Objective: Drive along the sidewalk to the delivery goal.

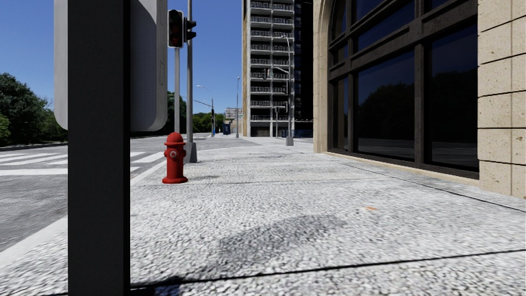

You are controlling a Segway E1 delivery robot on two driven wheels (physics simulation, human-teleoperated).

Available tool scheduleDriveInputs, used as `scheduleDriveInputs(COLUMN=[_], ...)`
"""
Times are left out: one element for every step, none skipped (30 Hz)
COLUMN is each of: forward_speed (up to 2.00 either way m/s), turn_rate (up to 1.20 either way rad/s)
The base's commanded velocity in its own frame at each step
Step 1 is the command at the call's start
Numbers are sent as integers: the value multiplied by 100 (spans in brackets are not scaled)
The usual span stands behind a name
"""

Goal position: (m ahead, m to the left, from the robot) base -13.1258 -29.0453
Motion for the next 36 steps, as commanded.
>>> scheduleDriveInputs(forward_speed=[0, 0, 0, 0, 0, 0, 0, 0, 0, 0, 0, 0, 0, 0, 0, 0, 0, 0, 0, 0, 0, 0, 0, 0, 0, 0, 0, 0, 0, 0, -1, -6, -7, -7, -7, -7], turn_rate=[0, 0, 0, 0, 0, 0, 0, 0, 0, 0, 0, 0, 0, 0, 0, 0, 0, 0, 0, 0, 0, 0, 0, 0, 0, 0, 0, 0, 0, 0, 0, 0, 0, 0, 0, 0])
